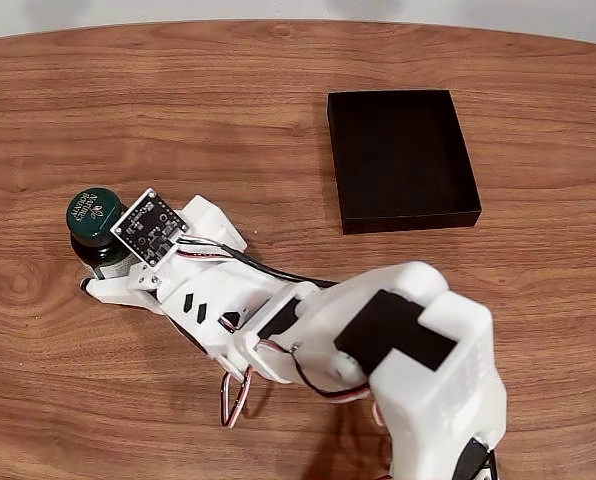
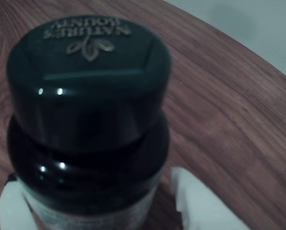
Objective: Pick up the pill bottle and place it in the black box.
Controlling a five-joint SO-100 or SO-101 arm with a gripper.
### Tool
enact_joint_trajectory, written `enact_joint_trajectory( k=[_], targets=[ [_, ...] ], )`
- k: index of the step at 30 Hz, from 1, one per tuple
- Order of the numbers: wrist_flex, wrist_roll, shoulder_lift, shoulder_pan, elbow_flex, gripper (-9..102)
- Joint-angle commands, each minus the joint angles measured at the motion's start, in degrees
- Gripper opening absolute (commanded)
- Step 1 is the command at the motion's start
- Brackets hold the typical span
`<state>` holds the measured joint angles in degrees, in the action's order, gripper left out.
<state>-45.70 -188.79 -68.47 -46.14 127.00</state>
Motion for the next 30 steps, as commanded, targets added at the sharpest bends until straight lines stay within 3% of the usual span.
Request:
enact_joint_trajectory(
  k=[1, 18, 30],
  targets=[
    [0.2, 0.4, -0.5, -1.1, -5.2, 34],
    [2.0, 2.0, 4.7, -2.4, -14.0, 33],
    [3.6, 2.7, 0.7, -2.6, -12.1, 20]
  ],
)
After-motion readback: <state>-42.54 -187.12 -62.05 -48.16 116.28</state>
